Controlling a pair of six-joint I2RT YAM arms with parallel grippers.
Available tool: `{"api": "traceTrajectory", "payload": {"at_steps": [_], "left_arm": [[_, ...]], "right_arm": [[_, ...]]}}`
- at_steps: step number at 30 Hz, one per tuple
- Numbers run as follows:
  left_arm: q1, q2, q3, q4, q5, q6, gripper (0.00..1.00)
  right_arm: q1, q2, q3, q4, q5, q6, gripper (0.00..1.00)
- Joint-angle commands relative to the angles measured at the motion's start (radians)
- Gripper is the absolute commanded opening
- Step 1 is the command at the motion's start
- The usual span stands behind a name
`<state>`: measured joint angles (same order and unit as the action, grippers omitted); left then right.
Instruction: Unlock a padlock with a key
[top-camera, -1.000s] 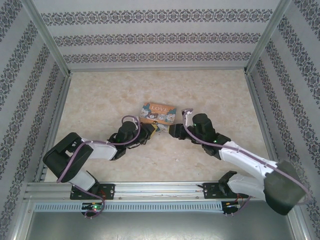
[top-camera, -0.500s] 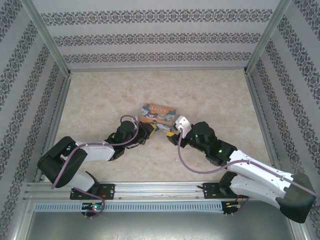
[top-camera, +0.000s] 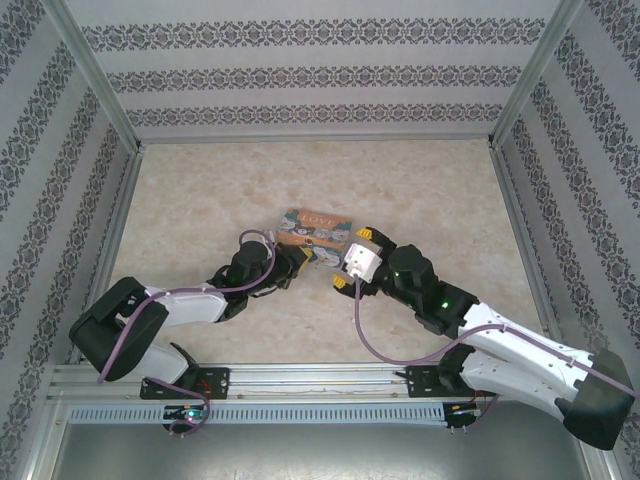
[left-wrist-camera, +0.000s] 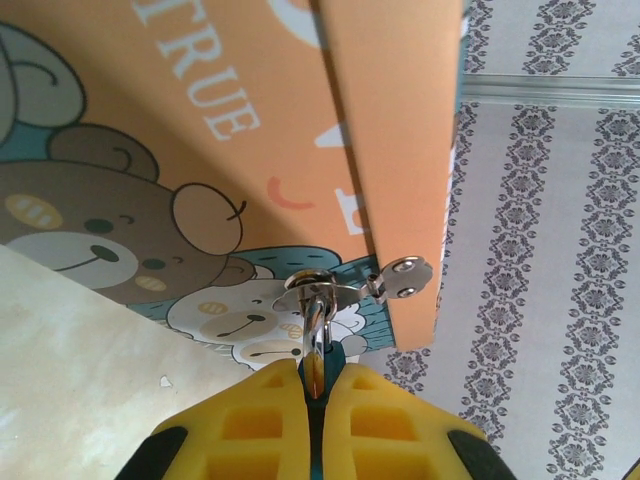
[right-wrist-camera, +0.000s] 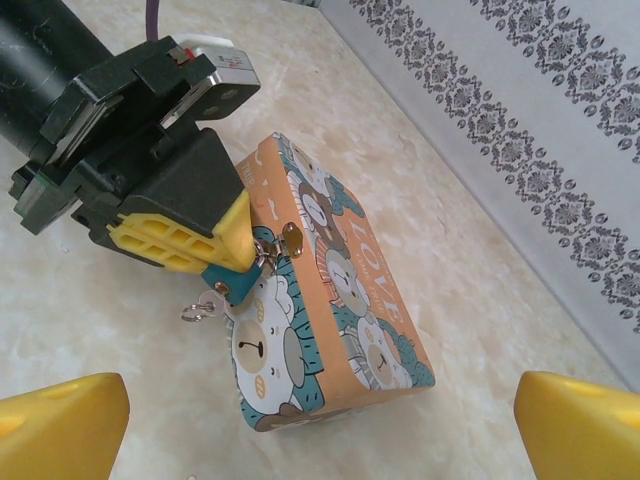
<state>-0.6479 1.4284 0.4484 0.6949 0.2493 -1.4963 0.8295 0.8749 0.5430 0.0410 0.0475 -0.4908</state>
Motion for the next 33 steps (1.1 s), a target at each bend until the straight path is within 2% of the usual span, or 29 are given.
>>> {"api": "traceTrajectory", "payload": {"at_steps": [1, 5, 11, 23, 33], "left_arm": [[-0.013, -0.042, 0.036, -0.034, -0.013, 0.017, 0.02], [-0.012, -0.06, 0.044, -0.071, -0.016, 0.017, 0.01], [-0.012, -0.072, 0.039, -0.089, -0.021, 0.004, 0.0], [-0.012, -0.074, 0.05, -0.092, -0.024, -0.004, 0.0], [-0.013, -0.077, 0.052, -0.093, -0.025, -0.01, 0.0]], "right_arm": [[0.01, 0.008, -0.011, 0.005, -0.013, -0.06, 0.98], [0.015, 0.029, -0.015, -0.008, -0.026, -0.141, 0.98], [0.04, 0.095, -0.007, -0.001, 0.014, -0.217, 0.89], [0.077, 0.241, 0.045, 0.035, 0.034, -0.209, 0.73], [0.079, 0.349, 0.085, 0.098, 0.084, -0.228, 0.55]]}}
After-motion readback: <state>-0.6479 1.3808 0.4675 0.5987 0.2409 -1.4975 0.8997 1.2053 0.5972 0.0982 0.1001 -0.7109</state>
